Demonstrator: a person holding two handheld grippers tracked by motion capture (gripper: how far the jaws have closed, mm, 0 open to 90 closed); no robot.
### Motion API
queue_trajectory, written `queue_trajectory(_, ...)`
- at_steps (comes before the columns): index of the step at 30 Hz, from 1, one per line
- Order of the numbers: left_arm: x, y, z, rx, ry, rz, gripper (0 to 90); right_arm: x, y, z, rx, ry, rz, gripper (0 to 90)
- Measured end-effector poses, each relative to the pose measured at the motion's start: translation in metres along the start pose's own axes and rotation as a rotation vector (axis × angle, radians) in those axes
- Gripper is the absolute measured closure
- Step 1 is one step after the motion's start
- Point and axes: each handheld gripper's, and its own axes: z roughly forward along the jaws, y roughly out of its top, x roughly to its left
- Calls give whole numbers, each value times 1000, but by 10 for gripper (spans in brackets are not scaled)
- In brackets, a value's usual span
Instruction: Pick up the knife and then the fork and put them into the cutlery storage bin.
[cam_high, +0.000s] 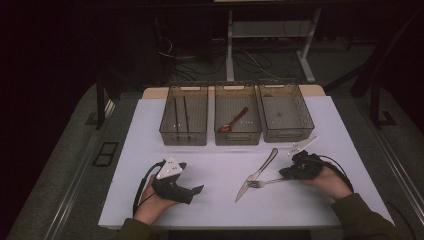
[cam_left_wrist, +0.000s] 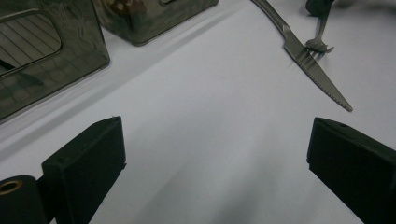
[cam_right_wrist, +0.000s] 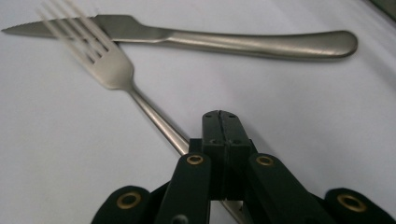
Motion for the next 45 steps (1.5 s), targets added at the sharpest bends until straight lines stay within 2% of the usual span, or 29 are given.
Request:
queue_trajectory(11,-1,0,0,-2,-5,-1,37,16,-15,-9,29,39,-21,890)
queue_trajectory(15,-1,0,0,-3,-9,-2,37,17,-16,-9,29,45,-27,877)
queue_trajectory(19,-1,0,0,-1,-18,-2,39,16,-10,-16,20,72,-40,711)
queue_trajectory(22,-1,0,1,2,-22,-2,39,22,-2,-20,24,60,-68,610)
queue_trajectory(26,-2,0,1,3,-22,-1,39,29,8,-17,90,62,-150,578)
queue_trajectory(28,-2,0,1,6,-22,0,39,32,13,-13,133,55,-211,576)
queue_trajectory(32,-2,0,1,8,-24,1,40,38,23,-7,202,56,-266,612)
queue_trajectory(36,-2,-1,1,8,-24,0,40,41,31,1,268,54,-303,654)
queue_trajectory(41,-3,-1,1,9,-28,0,42,44,39,8,326,38,-346,708)
queue_trajectory(45,-3,-1,1,10,-28,1,42,46,43,12,357,49,-372,752)
